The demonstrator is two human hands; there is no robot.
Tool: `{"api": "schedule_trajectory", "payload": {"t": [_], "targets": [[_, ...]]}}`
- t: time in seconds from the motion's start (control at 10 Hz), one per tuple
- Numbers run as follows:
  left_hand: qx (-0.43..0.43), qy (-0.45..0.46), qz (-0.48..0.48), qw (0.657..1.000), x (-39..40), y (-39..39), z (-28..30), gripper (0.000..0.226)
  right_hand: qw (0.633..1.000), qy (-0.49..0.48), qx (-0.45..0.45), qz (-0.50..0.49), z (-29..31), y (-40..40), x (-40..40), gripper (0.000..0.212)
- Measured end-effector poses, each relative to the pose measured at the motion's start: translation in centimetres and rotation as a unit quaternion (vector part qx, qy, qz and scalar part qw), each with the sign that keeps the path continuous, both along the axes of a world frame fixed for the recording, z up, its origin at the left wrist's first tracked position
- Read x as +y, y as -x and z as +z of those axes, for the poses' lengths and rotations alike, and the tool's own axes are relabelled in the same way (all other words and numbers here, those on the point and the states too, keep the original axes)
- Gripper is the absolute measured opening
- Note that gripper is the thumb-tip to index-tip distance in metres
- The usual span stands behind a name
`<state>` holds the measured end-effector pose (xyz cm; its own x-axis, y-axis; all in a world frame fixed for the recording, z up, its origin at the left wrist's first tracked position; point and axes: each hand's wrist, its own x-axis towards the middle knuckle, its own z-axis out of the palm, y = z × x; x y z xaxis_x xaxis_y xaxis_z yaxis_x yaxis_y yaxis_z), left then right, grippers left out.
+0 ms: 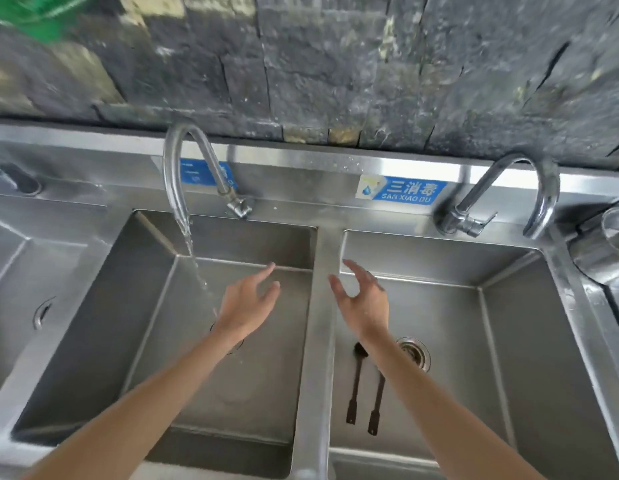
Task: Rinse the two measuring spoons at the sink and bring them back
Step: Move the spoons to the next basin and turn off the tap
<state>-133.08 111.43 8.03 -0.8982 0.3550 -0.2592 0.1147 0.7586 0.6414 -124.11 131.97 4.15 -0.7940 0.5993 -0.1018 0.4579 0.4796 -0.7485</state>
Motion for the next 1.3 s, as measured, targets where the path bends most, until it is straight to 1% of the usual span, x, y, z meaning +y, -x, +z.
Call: {"api": "schedule_trajectory", "payload": {"t": [0.1,0.2,0.3,0.4,0.5,0.6,0.7,0.8,0.9,1.0,1.1,1.2,1.3], "targets": [[0.021,-0.005,0.048,0.999,-4.8,4.1,0.7,0.053,0.999,0.016,0.026,0.014,0.8,4.4,-2.9,0.058],[0.036,-0.034,0.078,0.996,-8.4,7.9,0.6,0.053,0.999,0.027,0.032,0.024,1.1,7.8,-6.3,0.057],[0.021,-0.055,0.077,0.995,-10.8,11.3,-0.1,0.057,0.998,0.046,0.024,0.035,0.9,10.7,-9.3,0.058],[-0.006,-0.072,0.060,0.996,-11.8,14.8,-1.4,0.064,0.997,0.055,0.024,0.039,0.7,13.8,-11.9,0.057],[-0.026,-0.104,0.042,0.993,-11.2,18.5,-2.4,0.064,0.997,0.068,0.023,0.019,0.4,17.5,-13.6,0.054],[-0.011,-0.122,0.014,0.992,-9.8,22.3,-2.8,0.071,0.993,0.106,0.039,-0.018,0.2,21.2,-14.5,0.050],[-0.014,-0.151,-0.010,0.988,-8.0,25.2,-3.2,0.077,0.986,0.149,0.052,-0.053,-0.4,24.2,-14.8,0.042],[-0.010,-0.192,-0.008,0.981,-6.8,27.4,-4.3,0.066,0.989,0.116,0.046,-0.082,-1.5,26.1,-14.7,0.018],[0.025,-0.225,0.012,0.974,-6.2,28.9,-5.4,0.046,0.983,0.120,0.072,-0.122,-2.4,26.9,-14.8,0.016],[0.061,-0.242,-0.002,0.968,-6.2,29.6,-5.9,0.035,0.976,0.127,0.123,-0.127,-3.3,27.0,-15.1,0.017],[0.076,-0.249,-0.021,0.965,-6.3,29.9,-6.3,0.034,0.973,0.180,0.126,-0.077,-3.2,27.1,-15.4,0.020],[0.083,-0.244,-0.021,0.966,-6.2,30.0,-6.5,0.035,0.983,0.115,0.137,-0.052,-4.1,27.6,-15.2,0.029],[0.082,-0.242,-0.023,0.967,-6.2,30.1,-6.7,0.036,0.982,0.091,0.149,-0.073,-5.2,28.2,-15.3,0.034]]}}
